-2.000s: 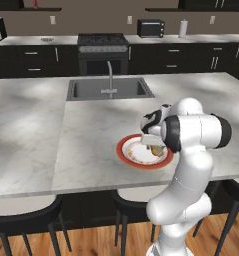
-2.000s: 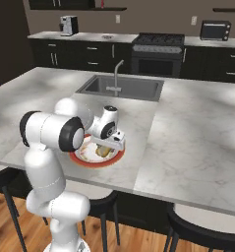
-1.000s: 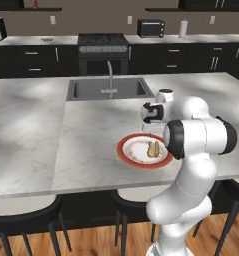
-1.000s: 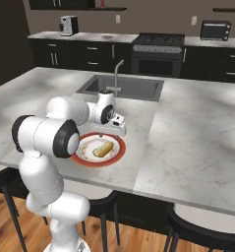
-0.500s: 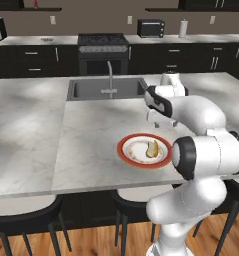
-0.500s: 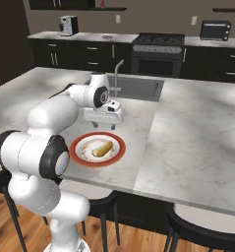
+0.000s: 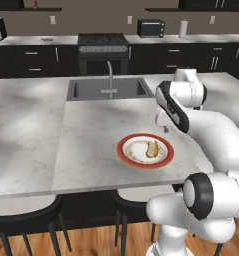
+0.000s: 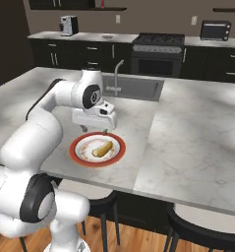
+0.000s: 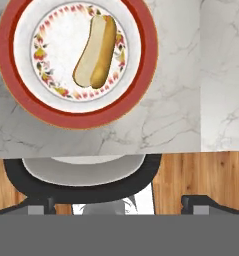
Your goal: Move the hot dog bun to the plate on the dining table and place the condiment next to that plate. Then navigate to the fridge and take the sausage and place it on the plate as well.
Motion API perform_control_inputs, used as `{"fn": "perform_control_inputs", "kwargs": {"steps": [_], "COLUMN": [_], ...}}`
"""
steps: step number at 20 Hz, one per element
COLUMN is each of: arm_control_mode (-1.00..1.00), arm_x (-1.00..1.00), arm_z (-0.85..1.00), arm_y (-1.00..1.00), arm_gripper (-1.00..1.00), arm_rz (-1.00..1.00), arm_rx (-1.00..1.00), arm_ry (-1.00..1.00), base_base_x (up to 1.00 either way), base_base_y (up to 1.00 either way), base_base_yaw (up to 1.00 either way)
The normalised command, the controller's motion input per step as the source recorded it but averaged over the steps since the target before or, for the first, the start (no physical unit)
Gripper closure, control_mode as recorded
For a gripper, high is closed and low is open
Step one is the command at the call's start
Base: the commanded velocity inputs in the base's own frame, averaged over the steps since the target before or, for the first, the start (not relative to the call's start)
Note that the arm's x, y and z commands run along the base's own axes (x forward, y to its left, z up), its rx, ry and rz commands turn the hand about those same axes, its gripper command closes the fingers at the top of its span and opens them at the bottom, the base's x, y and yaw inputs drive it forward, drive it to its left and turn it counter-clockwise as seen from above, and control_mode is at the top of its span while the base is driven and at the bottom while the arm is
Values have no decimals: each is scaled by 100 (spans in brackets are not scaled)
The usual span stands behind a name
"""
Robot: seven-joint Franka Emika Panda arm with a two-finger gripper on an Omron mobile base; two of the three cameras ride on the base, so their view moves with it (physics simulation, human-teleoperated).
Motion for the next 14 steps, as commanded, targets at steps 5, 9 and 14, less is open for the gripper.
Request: {"fn": "perform_control_inputs", "kwargs": {"steps": [5,9,14], "arm_control_mode": [-100,100,100], "arm_x": [-93,-21,0], "arm_z": [-4,-2,0], "arm_y": [9,0,0], "arm_gripper": [-100,-100,-100], "arm_rz": [0,0,0], "arm_rx": [0,0,0], "arm_ry": [-3,-1,0], "base_base_x": [0,-74,-100], "base_base_y": [0,24,98], "base_base_yaw": [0,2,11]}}
